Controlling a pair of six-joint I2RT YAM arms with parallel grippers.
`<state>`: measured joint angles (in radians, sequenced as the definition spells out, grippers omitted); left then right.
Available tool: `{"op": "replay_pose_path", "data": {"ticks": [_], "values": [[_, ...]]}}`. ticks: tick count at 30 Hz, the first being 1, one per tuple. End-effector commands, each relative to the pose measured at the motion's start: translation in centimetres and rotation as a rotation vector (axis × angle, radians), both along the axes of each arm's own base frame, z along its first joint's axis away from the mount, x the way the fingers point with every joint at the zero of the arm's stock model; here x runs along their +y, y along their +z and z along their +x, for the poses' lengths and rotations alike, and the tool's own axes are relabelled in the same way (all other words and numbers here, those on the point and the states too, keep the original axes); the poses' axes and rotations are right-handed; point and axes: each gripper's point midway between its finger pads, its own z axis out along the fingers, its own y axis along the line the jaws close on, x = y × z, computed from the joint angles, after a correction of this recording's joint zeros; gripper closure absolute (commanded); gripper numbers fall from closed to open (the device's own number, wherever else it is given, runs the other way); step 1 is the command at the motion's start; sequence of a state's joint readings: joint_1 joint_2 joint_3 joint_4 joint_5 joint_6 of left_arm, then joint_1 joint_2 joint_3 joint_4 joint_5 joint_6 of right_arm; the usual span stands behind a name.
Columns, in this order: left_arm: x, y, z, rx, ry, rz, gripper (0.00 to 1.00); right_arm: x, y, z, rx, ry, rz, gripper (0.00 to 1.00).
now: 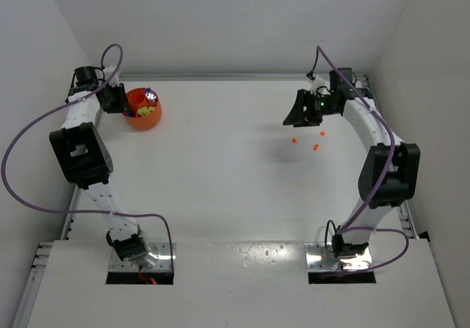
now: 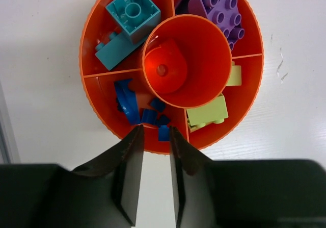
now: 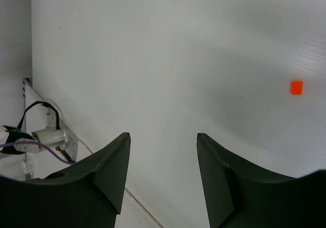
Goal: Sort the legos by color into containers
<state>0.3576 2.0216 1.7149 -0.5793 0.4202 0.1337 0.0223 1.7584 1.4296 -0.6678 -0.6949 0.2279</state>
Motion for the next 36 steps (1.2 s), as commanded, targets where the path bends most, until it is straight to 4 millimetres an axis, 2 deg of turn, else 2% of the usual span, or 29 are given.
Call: {"op": "replay_pose_path", "data": {"ticks": [1,12,14,19,24,26,31,33,34,36], "values": [[0.0,1.7,1.2,-0.05,0.001,0.013,0.67,0.1,0.6,0.2,-0.037,0.015,-0.007,0.44],[0.2,3.1,1.9,-0.083,0.007,0.019,0.62,0.4,0.3,0.1,-0.037,0.019,-0.015,0.44],[0.2,3.1,1.9,-0.083,0.007,0.019,0.58,0.4,0.6,0.1,-0.046,0.019,-0.014,0.44],[0.3,4.0,1.8,-0.098,0.013,0.031,0.55,0.4,0.3,-0.1,-0.037,0.019,-0.015,0.44],[0.8,3.1,1.4,-0.071,0.036,0.048,0.55,0.4,0.3,-0.1,-0.037,0.019,-0.015,0.44],[0.0,2.7,1.3,-0.064,0.019,0.038,0.55,0.4,0.7,-0.2,-0.046,0.019,-0.014,0.44],[1.1,1.5,1.1,-0.03,0.052,0.088,0.55,0.4,0.7,-0.2,-0.046,0.019,-0.014,0.44],[0.5,1.3,0.9,-0.02,0.033,0.087,0.55,0.4,0.7,-0.2,-0.046,0.019,-0.014,0.44],[1.0,1.3,0.9,-0.014,0.049,0.104,0.55,0.4,0.7,-0.2,-0.046,0.019,-0.014,0.44],[0.9,0.8,0.6,-0.003,0.05,0.102,0.61,0.4,0.7,-0.2,-0.046,0.019,-0.014,0.44]]}}
